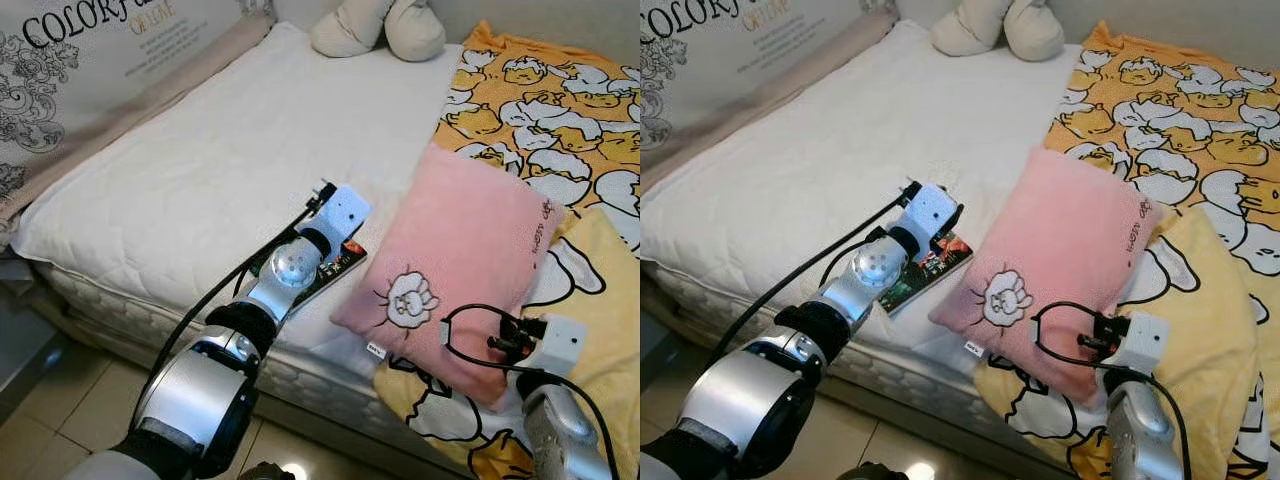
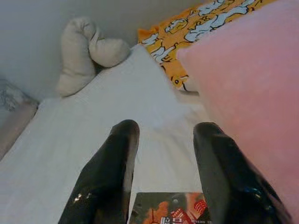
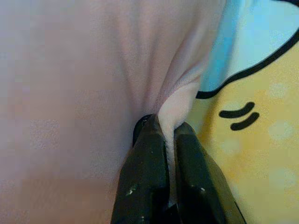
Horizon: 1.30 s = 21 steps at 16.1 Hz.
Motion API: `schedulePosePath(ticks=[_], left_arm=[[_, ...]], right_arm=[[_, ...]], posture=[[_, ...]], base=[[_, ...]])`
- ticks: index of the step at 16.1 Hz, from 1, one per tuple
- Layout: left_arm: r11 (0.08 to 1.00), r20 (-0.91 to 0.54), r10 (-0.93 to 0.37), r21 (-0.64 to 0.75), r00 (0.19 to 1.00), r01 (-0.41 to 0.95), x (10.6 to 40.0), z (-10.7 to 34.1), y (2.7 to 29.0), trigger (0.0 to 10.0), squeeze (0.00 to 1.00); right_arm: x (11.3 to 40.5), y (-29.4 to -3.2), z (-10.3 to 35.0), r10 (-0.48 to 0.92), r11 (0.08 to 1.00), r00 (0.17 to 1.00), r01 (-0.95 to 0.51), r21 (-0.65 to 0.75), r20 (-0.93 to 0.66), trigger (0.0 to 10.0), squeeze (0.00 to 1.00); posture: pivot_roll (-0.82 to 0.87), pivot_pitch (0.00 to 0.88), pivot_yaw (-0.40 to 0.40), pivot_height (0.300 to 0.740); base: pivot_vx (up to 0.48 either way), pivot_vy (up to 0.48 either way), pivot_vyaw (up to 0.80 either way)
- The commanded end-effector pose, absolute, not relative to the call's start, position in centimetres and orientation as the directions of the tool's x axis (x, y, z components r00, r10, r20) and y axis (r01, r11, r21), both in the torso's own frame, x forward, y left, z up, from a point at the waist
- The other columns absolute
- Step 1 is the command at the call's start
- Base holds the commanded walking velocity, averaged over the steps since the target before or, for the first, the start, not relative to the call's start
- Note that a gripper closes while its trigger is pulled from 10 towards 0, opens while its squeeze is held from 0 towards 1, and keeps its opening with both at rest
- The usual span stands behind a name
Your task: Clean up the room
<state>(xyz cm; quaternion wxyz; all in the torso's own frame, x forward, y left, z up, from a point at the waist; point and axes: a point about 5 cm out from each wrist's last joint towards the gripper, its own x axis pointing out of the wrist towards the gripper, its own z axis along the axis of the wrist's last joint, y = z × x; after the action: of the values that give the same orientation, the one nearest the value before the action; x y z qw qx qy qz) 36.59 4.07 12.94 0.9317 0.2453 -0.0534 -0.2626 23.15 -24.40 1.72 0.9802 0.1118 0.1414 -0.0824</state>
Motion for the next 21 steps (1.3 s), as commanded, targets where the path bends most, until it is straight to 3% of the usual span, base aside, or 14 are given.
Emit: schedulePosePath(ticks=[1,2,3,4,6,9,12,18,19,20,21], left_arm=[[0.750,-0.043,-0.504,0.473,0.862,0.462,36.5,12.4,4.3,10.0,1.00],[0.764,-0.055,-0.498,0.443,0.865,0.469,36.5,12.3,4.4,10.0,1.00],[0.833,-0.179,-0.483,0.208,0.857,0.513,36.4,10.7,4.6,10.0,1.00],[0.842,-0.204,-0.486,0.151,0.850,0.518,36.3,10.3,4.6,10.0,1.00],[0.821,-0.275,-0.549,0.000,0.789,0.571,35.3,8.9,3.7,10.0,1.00],[0.793,-0.267,-0.607,-0.135,0.748,0.595,34.7,8.7,2.2,10.0,1.00],[0.757,-0.264,-0.651,-0.160,0.712,0.633,34.3,8.7,1.2,10.0,1.00],[0.787,-0.321,-0.611,-0.149,0.723,0.599,33.6,7.5,1.0,10.0,1.00],[0.792,-0.325,-0.608,-0.174,0.725,0.586,33.6,7.4,0.9,10.0,0.13],[0.796,-0.329,-0.605,-0.211,0.725,0.568,33.4,7.2,0.7,10.0,0.00],[0.781,-0.332,-0.624,-0.266,0.707,0.564,33.0,7.0,0.2,10.0,0.00]], right_arm=[[22.6,-23.6,1.1,-0.107,0.961,0.939,0.182,0.208,-0.327,0.0,0.00],[22.6,-23.4,1.1,-0.102,0.961,0.940,0.177,0.211,-0.327,0.0,0.00],[22.4,-22.8,1.0,-0.081,0.962,0.941,0.161,0.222,-0.329,0.0,0.00],[22.4,-22.7,1.0,-0.076,0.962,0.941,0.156,0.224,-0.330,0.0,0.00],[22.3,-22.4,1.2,-0.061,0.963,0.944,0.142,0.231,-0.325,0.0,0.00],[22.2,-22.4,1.4,-0.054,0.964,0.944,0.134,0.229,-0.326,0.0,0.00],[22.2,-22.4,1.6,-0.046,0.966,0.945,0.125,0.226,-0.325,0.0,0.00],[21.3,-21.8,2.3,0.000,0.969,0.948,0.078,0.234,-0.317,0.0,0.00],[21.0,-21.6,2.5,0.015,0.969,0.948,0.064,0.239,-0.317,0.0,0.00],[20.5,-21.5,2.8,0.035,0.970,0.948,0.045,0.240,-0.318,0.0,0.00],[20.2,-21.4,3.1,0.051,0.970,0.947,0.029,0.241,-0.318,0.0,0.00]], posture=[[-0.13,0.000,0.060,0.740],[-0.13,0.000,0.060,0.740],[-0.13,0.000,0.056,0.740],[-0.13,0.000,0.056,0.740],[-0.13,0.000,0.046,0.740],[-0.14,0.000,0.037,0.740],[-0.15,0.011,0.037,0.740],[-0.20,0.072,0.033,0.740],[-0.22,0.095,0.027,0.740],[-0.24,0.124,0.017,0.740],[-0.25,0.130,0.015,0.740]], base=[[0.000,0.000,0.00],[0.000,0.000,0.00],[0.000,0.000,0.00],[0.000,0.000,0.00],[0.000,0.000,0.00],[0.000,0.000,0.00],[0.000,0.000,0.00],[0.000,0.000,0.00],[0.000,0.000,0.00],[0.000,0.000,0.00],[0.000,0.000,0.00]])
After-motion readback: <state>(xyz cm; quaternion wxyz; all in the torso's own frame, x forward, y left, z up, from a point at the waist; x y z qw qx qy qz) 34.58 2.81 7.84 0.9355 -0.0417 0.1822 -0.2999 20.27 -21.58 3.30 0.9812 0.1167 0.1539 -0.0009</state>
